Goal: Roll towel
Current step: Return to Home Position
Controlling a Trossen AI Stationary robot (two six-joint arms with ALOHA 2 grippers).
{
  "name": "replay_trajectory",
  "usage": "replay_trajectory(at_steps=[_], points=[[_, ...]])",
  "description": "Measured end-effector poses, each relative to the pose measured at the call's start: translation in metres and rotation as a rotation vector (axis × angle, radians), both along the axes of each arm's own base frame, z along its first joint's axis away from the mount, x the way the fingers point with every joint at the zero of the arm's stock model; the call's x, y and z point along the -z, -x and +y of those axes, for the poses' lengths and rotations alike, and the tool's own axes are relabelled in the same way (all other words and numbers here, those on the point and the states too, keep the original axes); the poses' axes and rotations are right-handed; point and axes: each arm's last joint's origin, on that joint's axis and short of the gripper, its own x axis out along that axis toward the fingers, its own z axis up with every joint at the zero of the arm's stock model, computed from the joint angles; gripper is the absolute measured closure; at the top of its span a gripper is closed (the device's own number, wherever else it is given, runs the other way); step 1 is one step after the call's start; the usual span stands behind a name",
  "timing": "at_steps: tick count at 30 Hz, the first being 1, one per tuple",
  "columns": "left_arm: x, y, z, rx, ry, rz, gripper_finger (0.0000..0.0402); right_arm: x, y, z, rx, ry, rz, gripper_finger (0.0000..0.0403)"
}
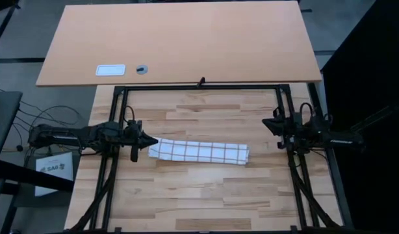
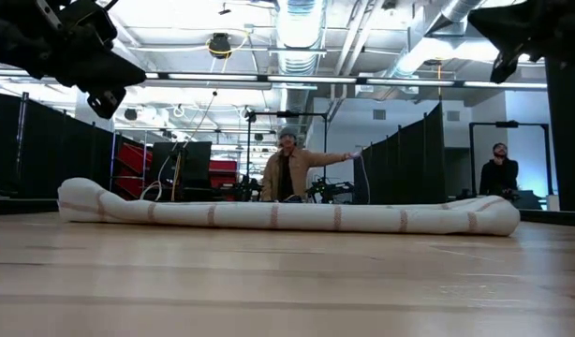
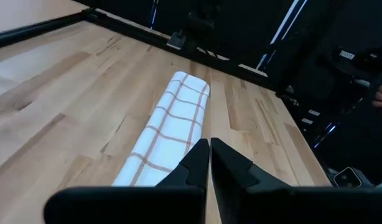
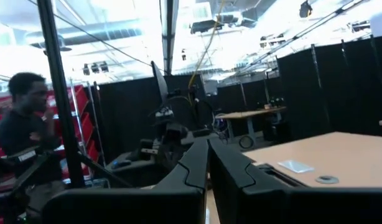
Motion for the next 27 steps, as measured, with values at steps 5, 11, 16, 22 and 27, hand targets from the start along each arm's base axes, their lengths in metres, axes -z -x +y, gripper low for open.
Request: replay_trajectory(at_steps=[5,11,16,22,27], points=[[-0.001,0.000,0.000,0.002,-0.006,-0.006,0.0401,0.008,-0.002,-0.002,0.016,-0.012,0.016,0.0402],[-0.003,-0.001,0.000,0.004,-0.013,-0.027,0.0401,0.024,-0.007,-0.003,0.022,-0.019,0.039,0.0402],[-0.003,-0.001,0.000,0.006,-0.015,-0.034,0.0401,0.033,-0.009,-0.003,0.026,-0.018,0.134,0.0402],[-0.001,0.000,0.000,0.020,-0.083,-0.009,0.0401,0.052,-0.012,-0.004,0.027,-0.043,0.325,0.0402],[-0.003,0.004,0.000,0.029,-0.137,-0.039,0.0402,0.052,-0.012,-0.004,0.027,-0.036,0.327,0.0402]])
